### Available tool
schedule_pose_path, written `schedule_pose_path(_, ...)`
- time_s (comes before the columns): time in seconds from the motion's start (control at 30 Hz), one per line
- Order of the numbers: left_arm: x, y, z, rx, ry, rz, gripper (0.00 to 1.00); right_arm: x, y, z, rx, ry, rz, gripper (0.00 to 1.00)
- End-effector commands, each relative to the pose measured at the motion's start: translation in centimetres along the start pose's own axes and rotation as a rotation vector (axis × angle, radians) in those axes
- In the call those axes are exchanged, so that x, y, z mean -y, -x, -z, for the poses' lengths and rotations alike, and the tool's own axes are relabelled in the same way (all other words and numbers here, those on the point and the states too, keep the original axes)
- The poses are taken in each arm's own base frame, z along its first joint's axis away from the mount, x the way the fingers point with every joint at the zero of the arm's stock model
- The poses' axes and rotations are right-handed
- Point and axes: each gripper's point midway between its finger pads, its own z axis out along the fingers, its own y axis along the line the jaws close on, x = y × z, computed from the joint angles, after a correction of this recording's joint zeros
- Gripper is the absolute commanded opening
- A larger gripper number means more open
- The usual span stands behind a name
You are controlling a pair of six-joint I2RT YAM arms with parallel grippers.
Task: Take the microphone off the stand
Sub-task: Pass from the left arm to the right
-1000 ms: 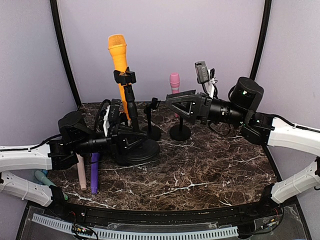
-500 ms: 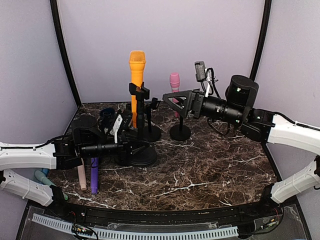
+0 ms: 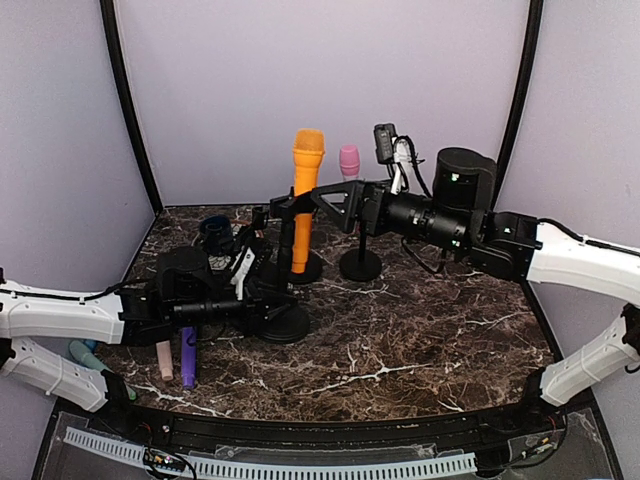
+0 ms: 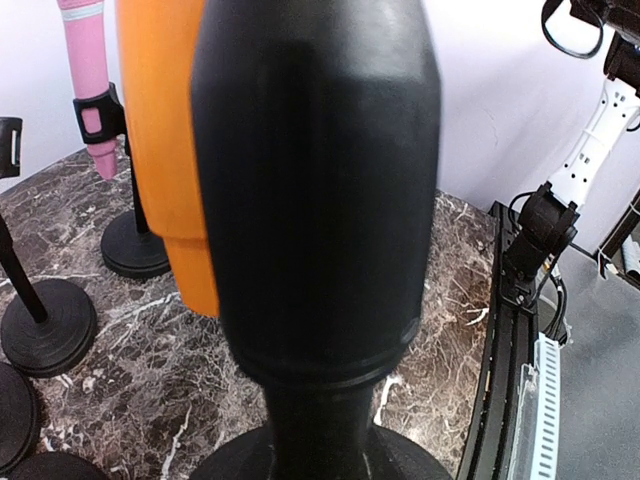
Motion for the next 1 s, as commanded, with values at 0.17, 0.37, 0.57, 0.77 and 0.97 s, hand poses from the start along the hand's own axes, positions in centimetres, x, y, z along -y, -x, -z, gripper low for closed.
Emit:
schedule_pose_path(0.17, 3.5, 1.9, -0.3, 0.064, -0.169, -0.076, 0.0, -0.1, 3.4, 2.3, 0.098, 0.18, 0.028, 0.99)
schedule_pose_path(0.37, 4.5, 1.8, -0.3, 0.046, -0.217, -0.082, 0.0, -1.7, 4.2, 2.6, 0.094, 0.299, 0.098, 0.99)
schedule_pose_path(0.57, 5.3, 1.3, -0.5, 0.013, -0.265, -0.091, 0.0, -3.5, 4.0, 2.0, 0.046, 0.409, 0.126, 0.87)
schedule_pose_path(0.77, 5.2, 0.8, -1.1, -0.003, -0.267, -0.112, 0.0, -2.5, 4.1, 1.3, 0.057, 0.359, 0.122, 0.63)
schedule_pose_path(0.97, 4.2, -0.4, -2.9, -0.02, -0.234, -0.163, 0.0, -0.6, 3.3, 0.6, 0.054, 0.261, 0.133, 0.39)
